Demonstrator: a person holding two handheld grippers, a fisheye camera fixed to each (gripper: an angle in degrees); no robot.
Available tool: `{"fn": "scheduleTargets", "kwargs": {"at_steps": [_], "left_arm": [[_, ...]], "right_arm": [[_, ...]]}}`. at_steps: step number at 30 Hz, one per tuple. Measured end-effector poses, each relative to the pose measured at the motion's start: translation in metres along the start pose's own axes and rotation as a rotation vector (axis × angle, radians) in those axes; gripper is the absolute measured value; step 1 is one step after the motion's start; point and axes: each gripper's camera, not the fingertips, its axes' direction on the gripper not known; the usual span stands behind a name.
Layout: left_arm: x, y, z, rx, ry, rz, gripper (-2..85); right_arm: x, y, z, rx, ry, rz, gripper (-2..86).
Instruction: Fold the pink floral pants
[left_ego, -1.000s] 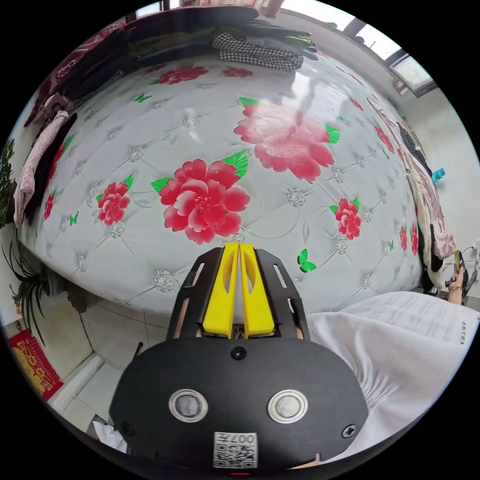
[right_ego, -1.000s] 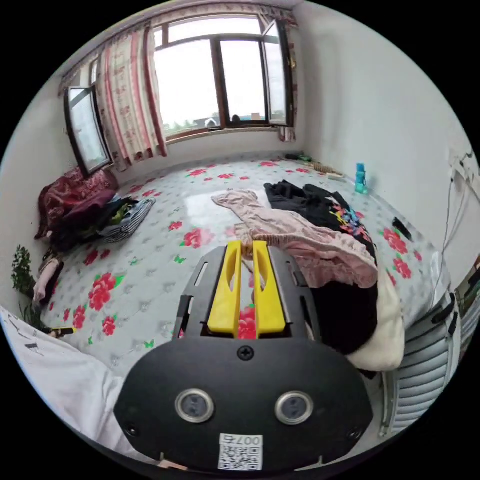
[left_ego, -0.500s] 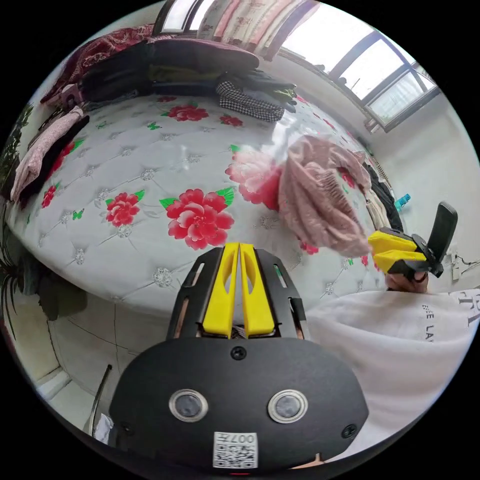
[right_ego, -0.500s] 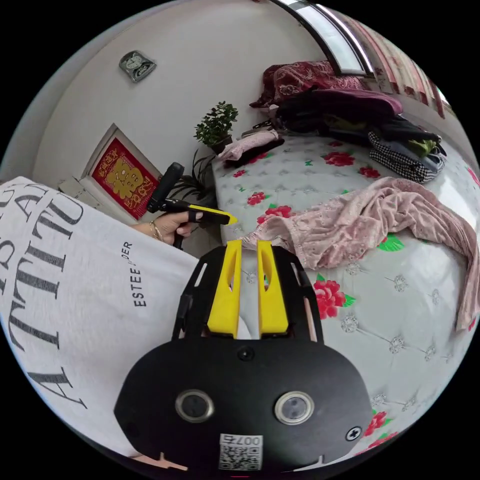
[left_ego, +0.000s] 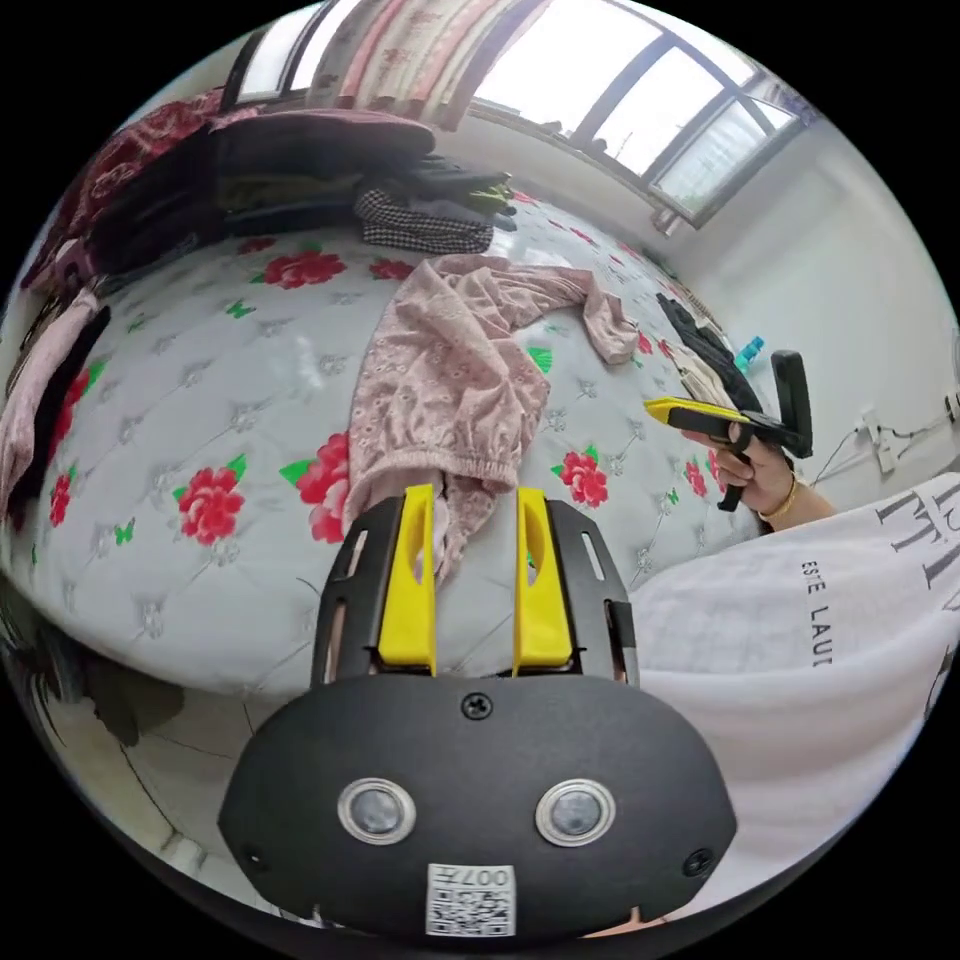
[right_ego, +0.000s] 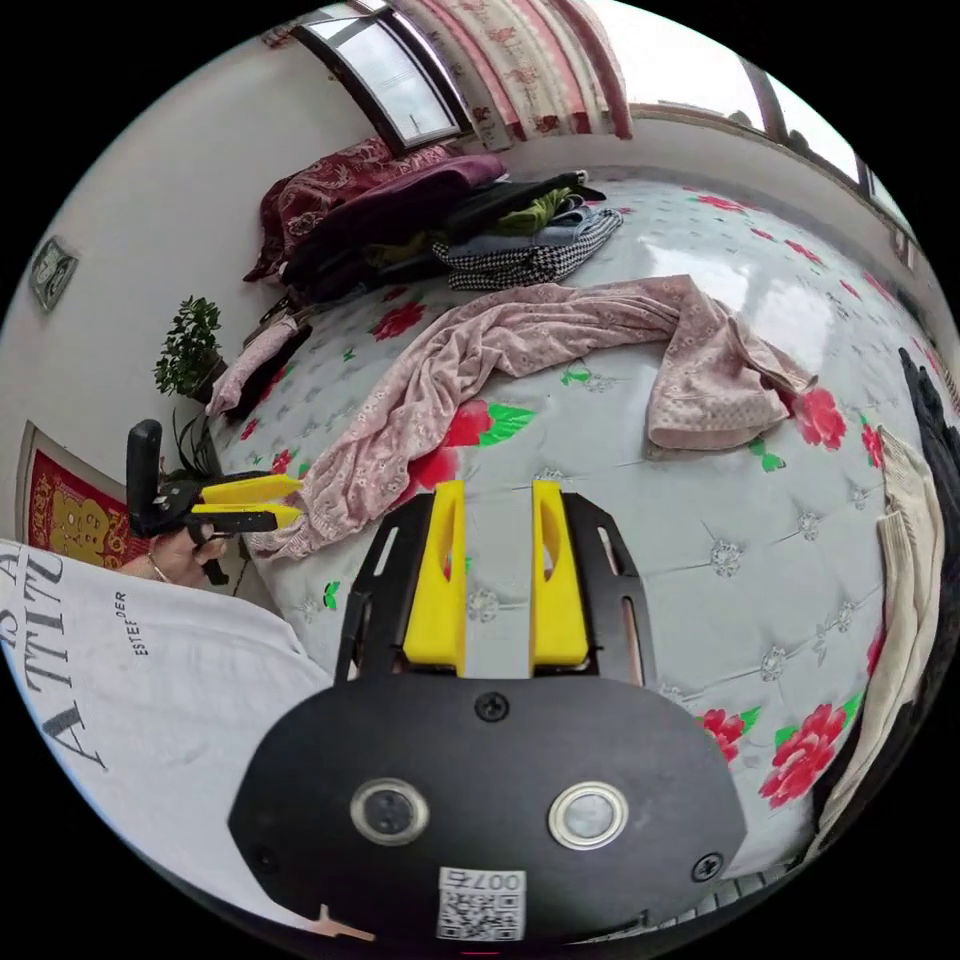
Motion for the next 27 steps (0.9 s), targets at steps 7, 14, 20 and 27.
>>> {"fn": "scheduleTargets", "kwargs": {"at_steps": [7,14,20,27], "left_arm": [[-0.040,-0.028,0.063,-0.188,0.022,-0.091,0.1],[-0.148,0.031,-0.088,0.141,0.028,-0.356,-0.7],[-0.187,0.073,-0.168,0.381,-0.037,-0.528,-0.8],[-0.152,0.070,-0.232,0.469,-0.325,-0.403,-0.6]], "right_arm": [[0.047,-0.059,0.009,0.012,0.236,0.133,8.5],[0.094,-0.107,0.064,-0.143,0.308,0.197,5.6],[0.110,-0.112,0.047,-0.158,0.419,0.235,0.8],[0.121,-0.040,-0.167,0.391,0.373,0.246,0.1]]}}
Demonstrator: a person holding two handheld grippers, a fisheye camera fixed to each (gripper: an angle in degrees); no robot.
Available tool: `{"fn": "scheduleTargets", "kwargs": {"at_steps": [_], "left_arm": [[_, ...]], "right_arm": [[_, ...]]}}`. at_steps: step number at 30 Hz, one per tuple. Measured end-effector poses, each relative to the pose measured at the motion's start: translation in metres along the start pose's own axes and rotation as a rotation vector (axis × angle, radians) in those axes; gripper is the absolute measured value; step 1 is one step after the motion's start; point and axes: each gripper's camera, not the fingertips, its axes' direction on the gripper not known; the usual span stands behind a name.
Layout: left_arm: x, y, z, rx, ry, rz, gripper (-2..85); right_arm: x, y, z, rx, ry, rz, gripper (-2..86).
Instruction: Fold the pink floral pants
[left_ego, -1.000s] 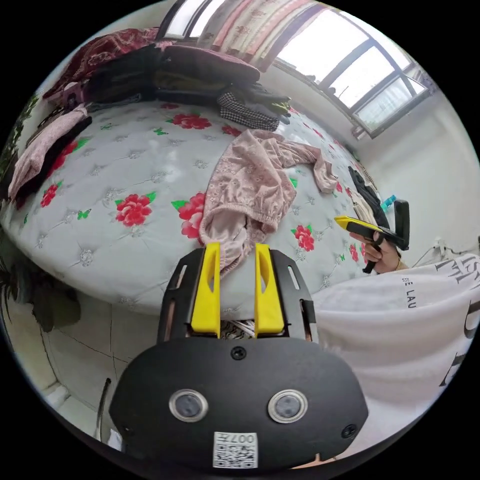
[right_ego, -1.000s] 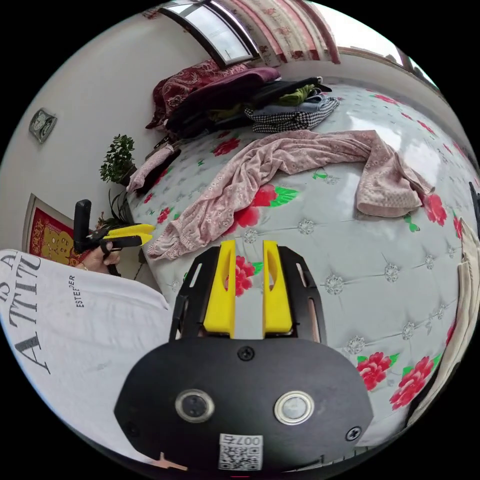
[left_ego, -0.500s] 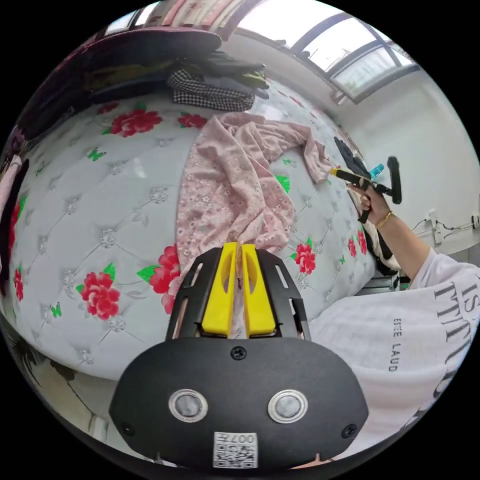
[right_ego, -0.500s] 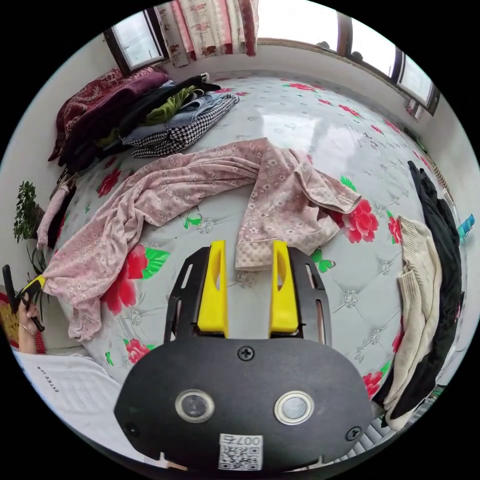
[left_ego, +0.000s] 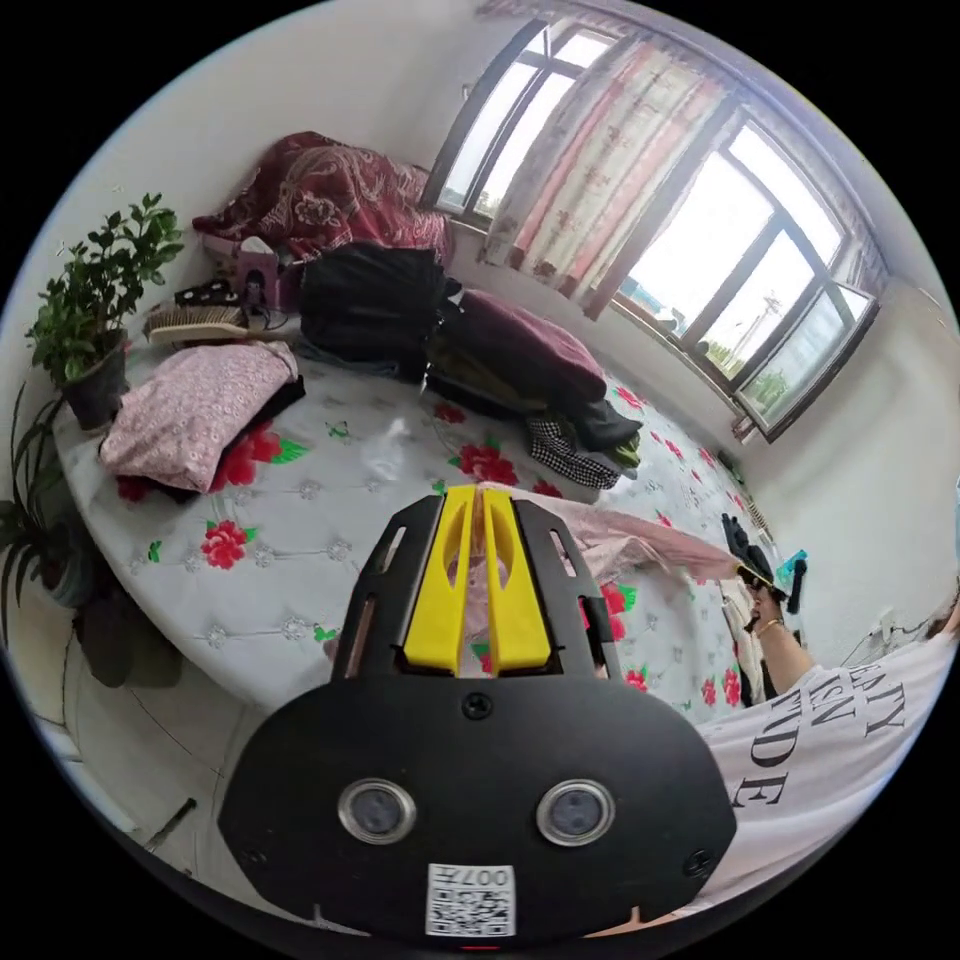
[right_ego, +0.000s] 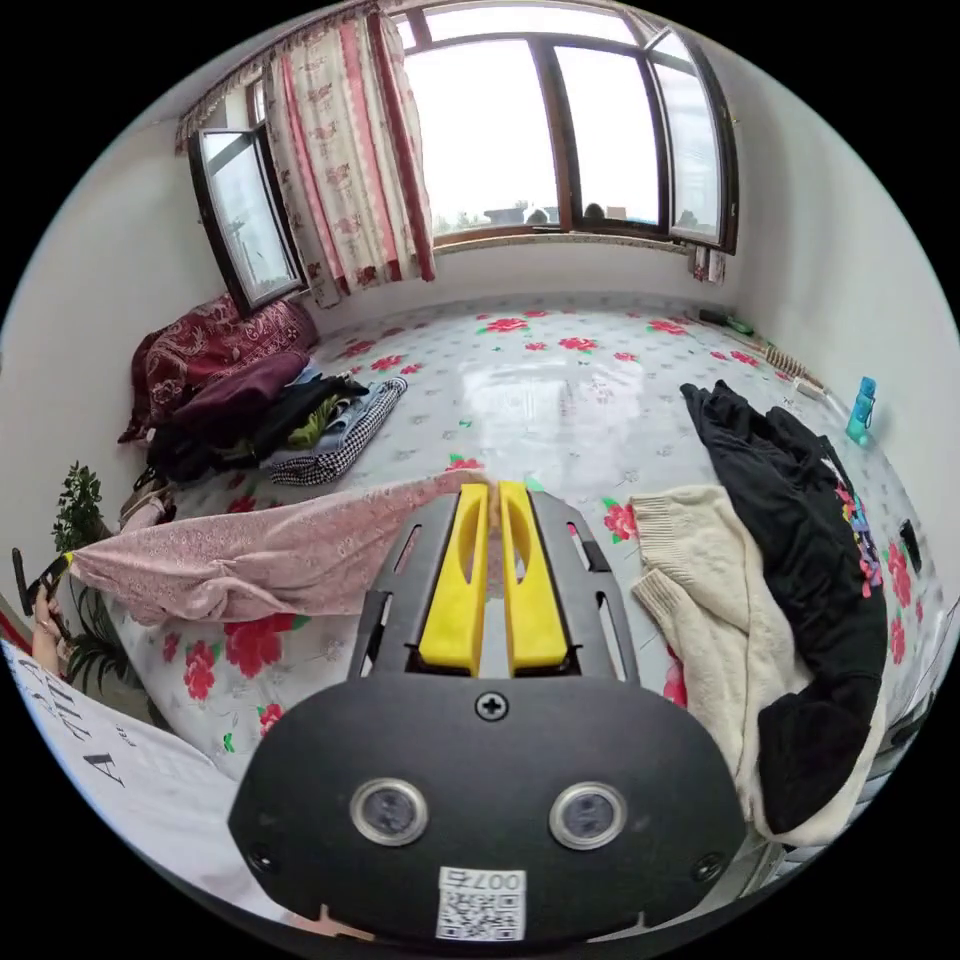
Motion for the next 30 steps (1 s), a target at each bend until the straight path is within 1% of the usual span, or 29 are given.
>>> {"fn": "scheduleTargets", "kwargs": {"at_steps": [2,4,6,7,9,12,14,19,24,25,28,30], "left_arm": [[0.003,0.014,-0.011,0.003,-0.096,0.041,-0.5],[-0.003,0.037,-0.011,-0.044,-0.174,0.050,-0.3],[-0.022,0.075,0.004,-0.173,-0.212,-0.026,0.4],[-0.027,0.085,0.008,-0.200,-0.205,-0.053,0.7],[-0.048,0.122,0.032,-0.319,-0.149,-0.133,2.5],[-0.064,0.160,0.054,-0.443,-0.130,-0.173,5.1],[-0.073,0.175,0.055,-0.486,-0.141,-0.204,5.8],[-0.088,0.189,0.023,-0.388,-0.090,-0.228,7.7],[-0.097,0.177,-0.005,-0.285,-0.093,-0.141,8.6],[-0.097,0.177,-0.002,-0.294,-0.091,-0.129,8.8],[-0.100,0.186,0.038,-0.439,-0.082,-0.091,10.2],[-0.104,0.205,0.080,-0.551,-0.046,-0.114,9.4]], "right_arm": [[0.020,0.018,-0.045,0.078,0.044,0.015,0.1],[0.045,0.043,-0.073,0.089,0.063,0.072,0.1],[0.081,0.084,-0.079,-0.041,0.050,0.205,0.1],[0.088,0.094,-0.077,-0.084,0.046,0.239,0.1],[0.101,0.128,-0.065,-0.212,0.024,0.288,0.1],[0.103,0.155,-0.050,-0.297,0.011,0.315,0.1],[0.102,0.163,-0.046,-0.319,0.010,0.324,0.1],[0.098,0.155,-0.041,-0.352,0.011,0.298,0.1],[0.084,0.130,-0.037,-0.337,0.009,0.213,0.1],[0.082,0.128,-0.036,-0.332,0.007,0.202,0.1],[0.079,0.125,-0.025,-0.365,-0.013,0.192,0.2],[0.080,0.127,-0.015,-0.407,-0.038,0.216,0.1]]}}
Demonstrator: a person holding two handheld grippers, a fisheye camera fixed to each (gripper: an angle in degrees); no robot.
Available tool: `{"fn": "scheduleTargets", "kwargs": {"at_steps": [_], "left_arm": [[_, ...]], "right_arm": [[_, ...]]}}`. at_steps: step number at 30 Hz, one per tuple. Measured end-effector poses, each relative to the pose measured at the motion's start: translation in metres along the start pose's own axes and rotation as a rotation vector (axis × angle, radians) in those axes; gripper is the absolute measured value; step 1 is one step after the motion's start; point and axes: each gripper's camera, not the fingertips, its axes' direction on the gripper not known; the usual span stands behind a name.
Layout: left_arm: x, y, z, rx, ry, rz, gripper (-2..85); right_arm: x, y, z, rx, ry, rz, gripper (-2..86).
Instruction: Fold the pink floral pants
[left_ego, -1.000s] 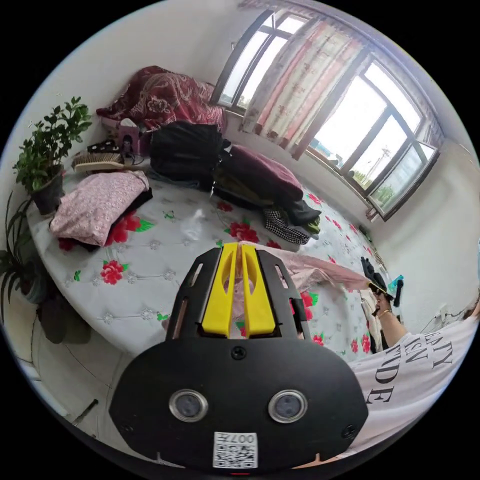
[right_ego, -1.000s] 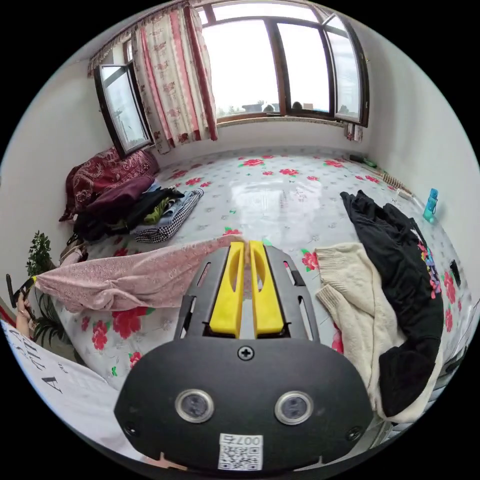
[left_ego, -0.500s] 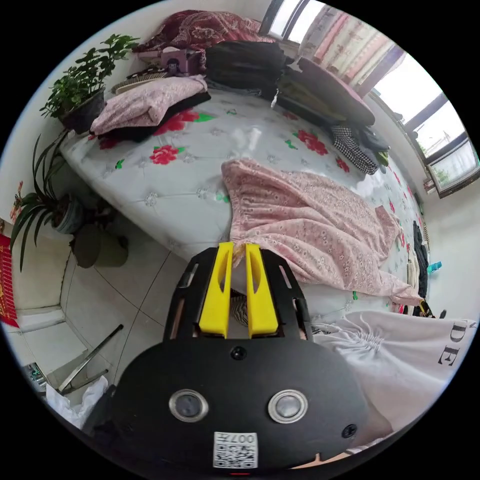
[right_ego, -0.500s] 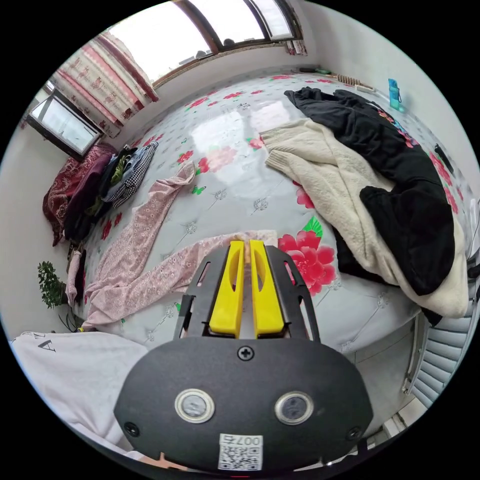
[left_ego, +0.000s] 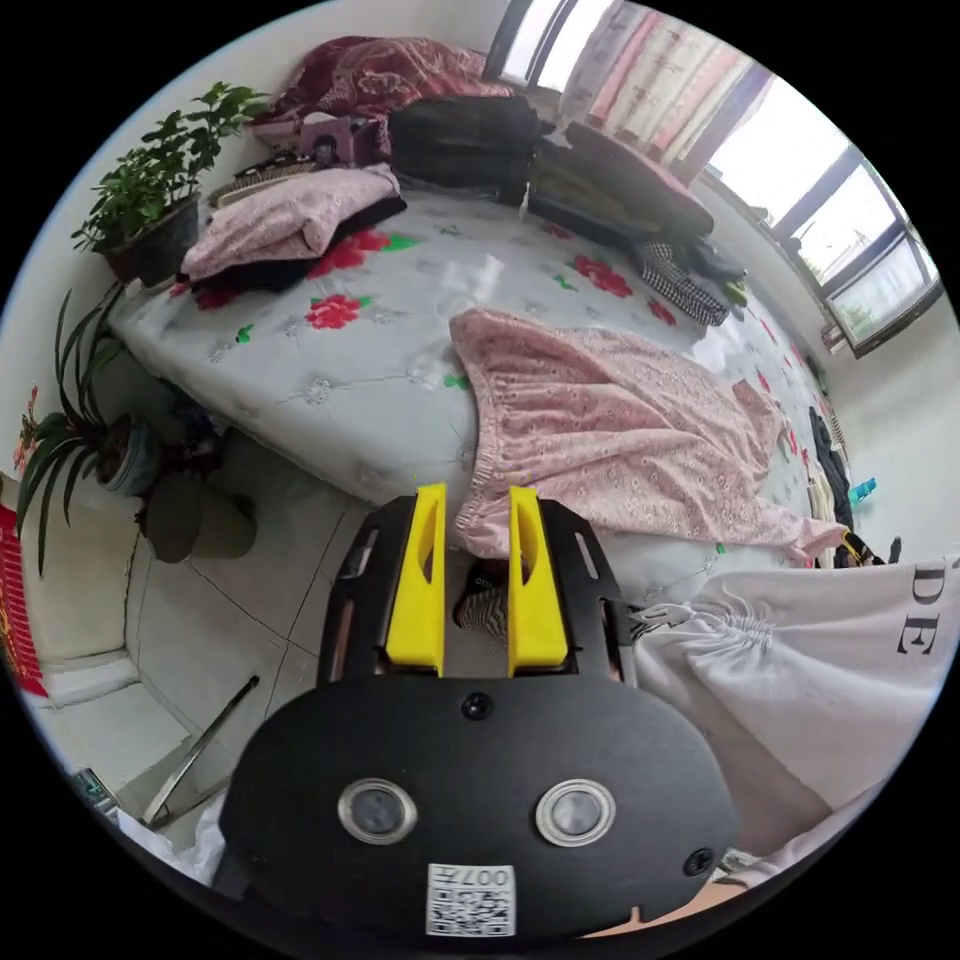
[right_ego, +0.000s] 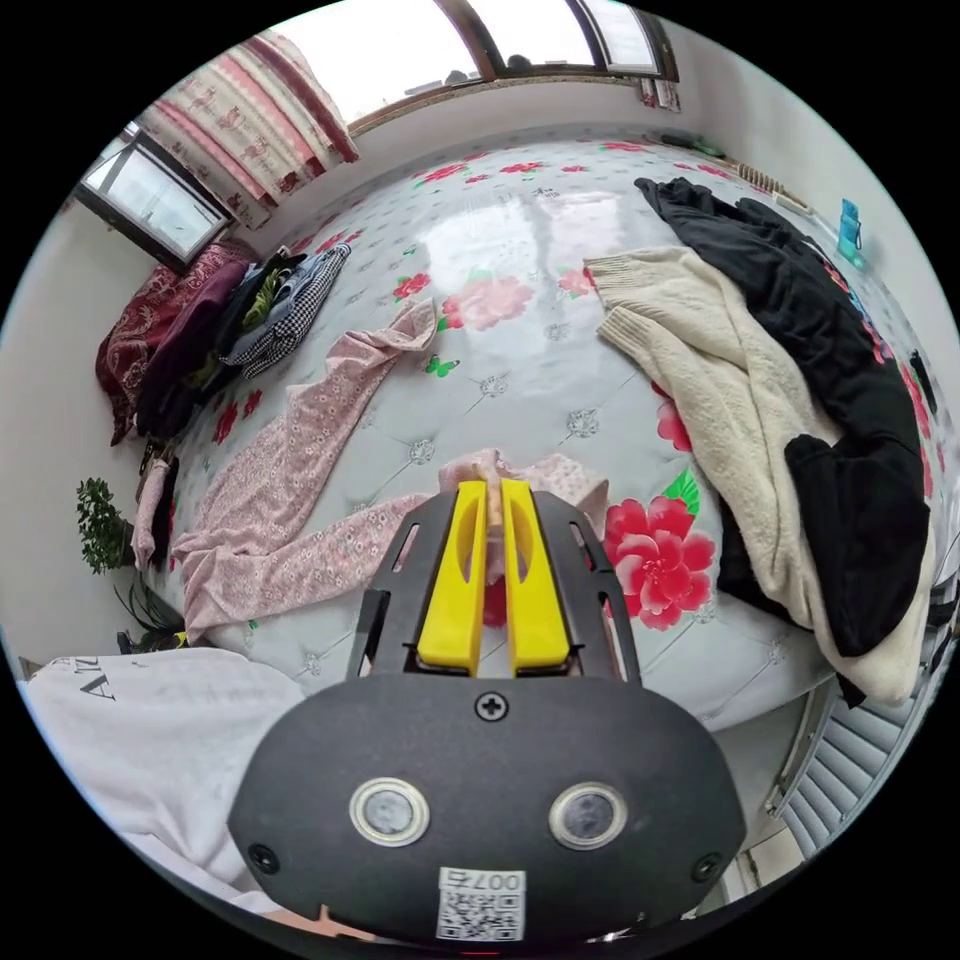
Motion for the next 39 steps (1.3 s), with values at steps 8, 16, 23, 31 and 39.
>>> {"fn": "scheduleTargets", "kwargs": {"at_steps": [8,16,23,31,39], "left_arm": [[-0.008,-0.066,0.007,-0.017,0.180,0.068,-0.9],[-0.020,-0.188,-0.179,0.392,0.305,0.159,-1.0],[-0.043,-0.159,-0.159,0.208,0.207,0.203,-1.0],[-0.074,-0.099,-0.027,-0.126,0.171,-0.033,-1.0],[-0.063,-0.103,-0.050,-0.085,0.092,-0.010,-1.0]], "right_arm": [[-0.038,-0.064,-0.020,0.020,-0.034,-0.108,0.1],[-0.070,-0.135,-0.144,0.505,-0.345,-0.241,0.2],[-0.058,-0.096,-0.082,0.265,-0.174,-0.399,0.5],[-0.016,-0.041,0.061,-0.308,0.052,-0.270,3.0],[0.030,-0.060,0.034,-0.154,-0.203,-0.056,5.4]]}}
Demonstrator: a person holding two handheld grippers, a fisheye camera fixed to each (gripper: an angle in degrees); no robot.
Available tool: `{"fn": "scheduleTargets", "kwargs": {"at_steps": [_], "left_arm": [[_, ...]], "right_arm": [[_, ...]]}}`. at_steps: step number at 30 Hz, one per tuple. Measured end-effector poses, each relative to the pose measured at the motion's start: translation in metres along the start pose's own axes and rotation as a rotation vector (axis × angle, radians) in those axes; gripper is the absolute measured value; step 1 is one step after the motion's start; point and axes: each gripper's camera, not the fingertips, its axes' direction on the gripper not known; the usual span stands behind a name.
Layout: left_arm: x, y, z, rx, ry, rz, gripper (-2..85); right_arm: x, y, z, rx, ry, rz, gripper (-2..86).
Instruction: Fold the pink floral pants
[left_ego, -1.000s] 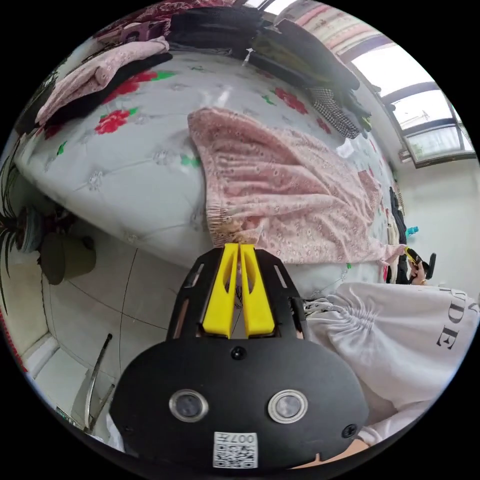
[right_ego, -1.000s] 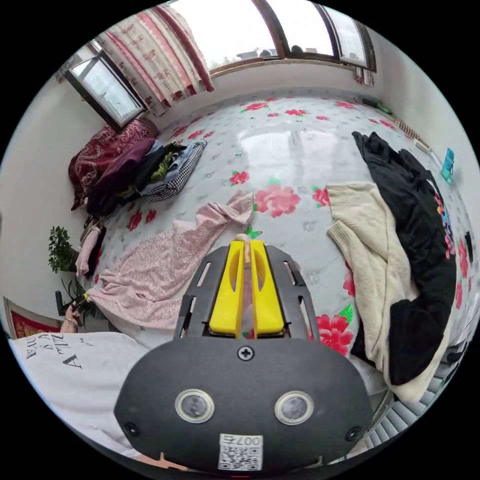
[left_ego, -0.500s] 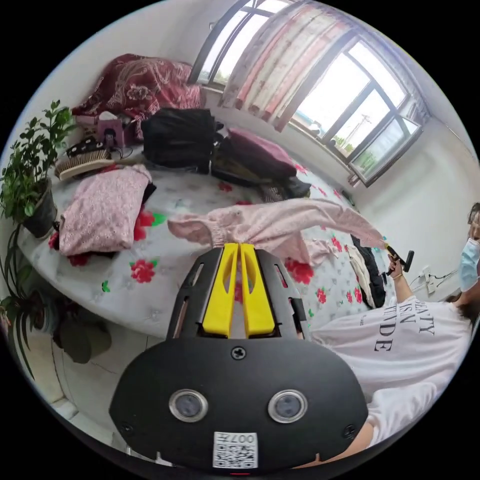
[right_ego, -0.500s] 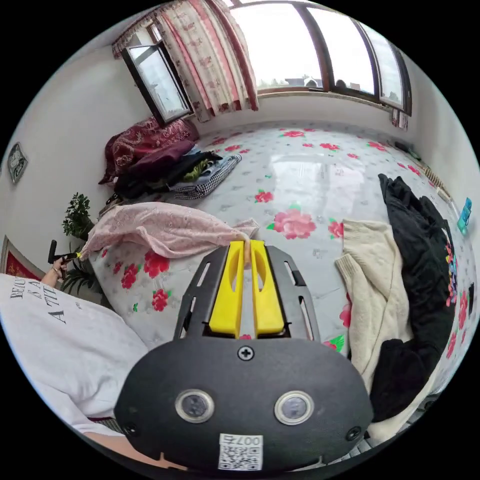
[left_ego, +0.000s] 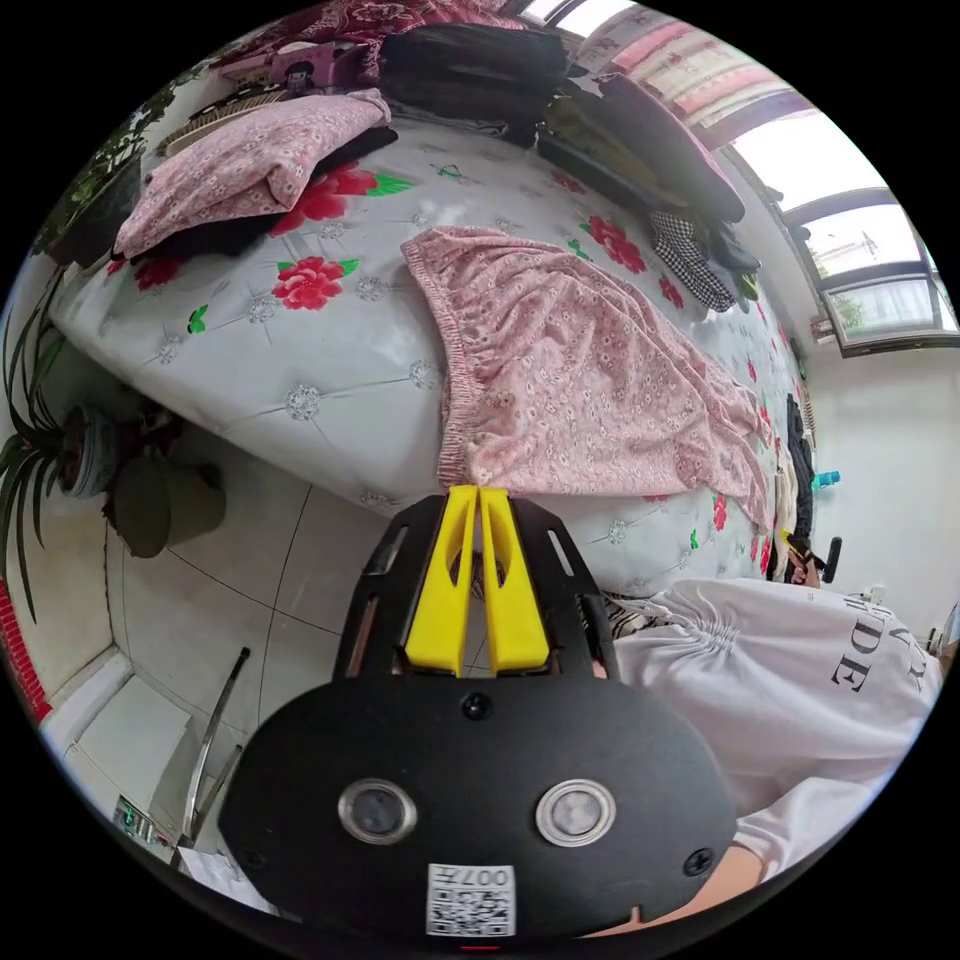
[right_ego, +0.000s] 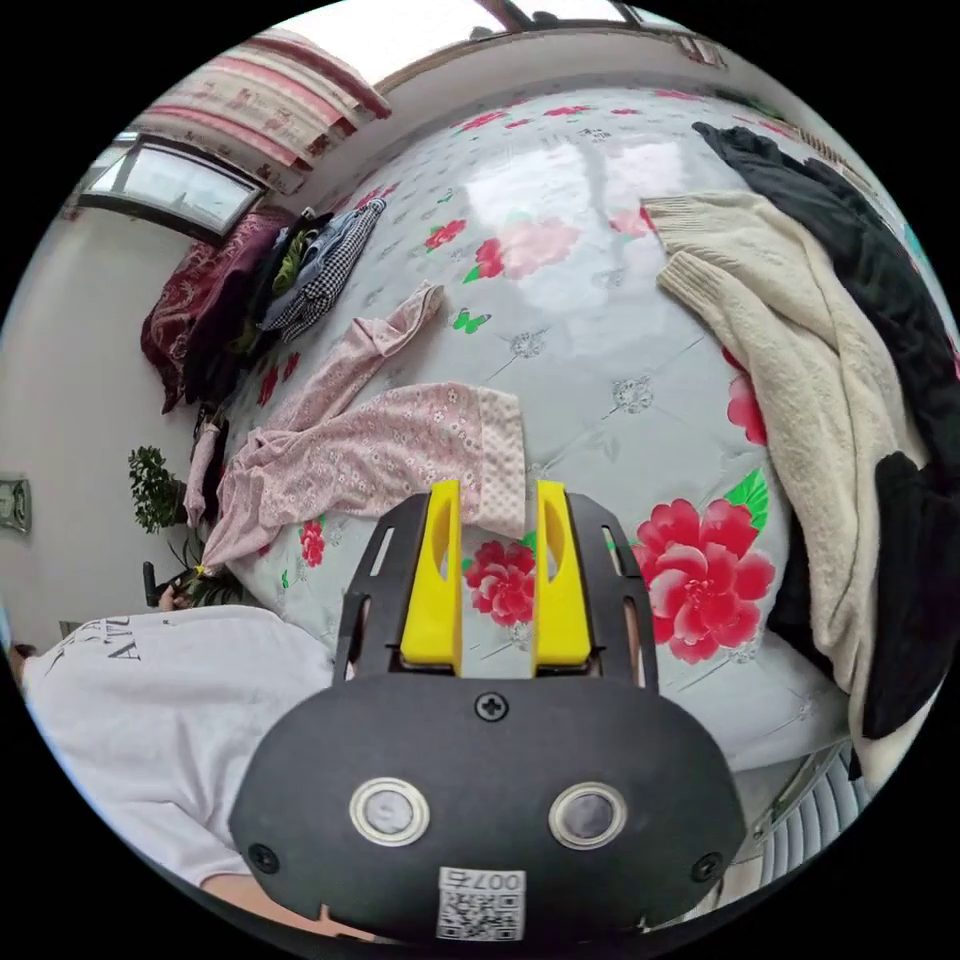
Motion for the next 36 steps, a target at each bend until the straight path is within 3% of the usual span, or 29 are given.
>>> {"fn": "scheduleTargets", "kwargs": {"at_steps": [7,10,12,15,16,18,21,23,26,29,36], "left_arm": [[0.013,-0.018,-0.019,0.033,0.018,0.018,-1.0],[0.015,-0.023,-0.052,0.105,0.074,0.027,-1.0],[0.014,-0.023,-0.089,0.199,0.148,0.045,-1.0],[0.008,-0.020,-0.118,0.250,0.172,0.043,-1.0],[0.007,-0.020,-0.119,0.241,0.162,0.037,-1.0],[-0.002,-0.024,-0.102,0.127,0.151,0.005,-1.0],[-0.006,-0.032,-0.057,-0.047,0.126,-0.027,-1.0],[-0.002,-0.040,-0.040,-0.075,0.137,-0.039,-1.0],[0.014,-0.055,-0.052,0.033,0.217,-0.016,-1.0],[0.035,-0.064,-0.079,0.080,0.148,0.047,-1.0],[0.043,-0.020,-0.081,-0.066,0.017,0.092,-0.8]], "right_arm": [[0.005,-0.018,0.047,-0.212,-0.064,0.043,1.2],[-0.015,-0.026,-0.006,-0.025,-0.105,-0.073,0.2],[-0.026,-0.020,-0.080,0.233,-0.209,-0.169,0.0],[-0.028,-0.005,-0.136,0.397,-0.200,-0.188,-0.2],[-0.027,-0.005,-0.138,0.373,-0.176,-0.178,-0.2],[-0.015,-0.015,-0.109,0.074,-0.072,-0.097,-0.2],[-0.007,-0.021,-0.063,-0.177,0.041,-0.051,-0.2],[-0.010,-0.029,-0.057,-0.155,-0.019,-0.037,-0.2],[-0.026,-0.045,-0.085,0.058,-0.137,-0.054,-0.2],[-0.040,-0.048,-0.115,0.215,-0.178,-0.073,-0.2],[-0.034,0.002,-0.114,0.096,0.061,-0.084,0.1]]}}
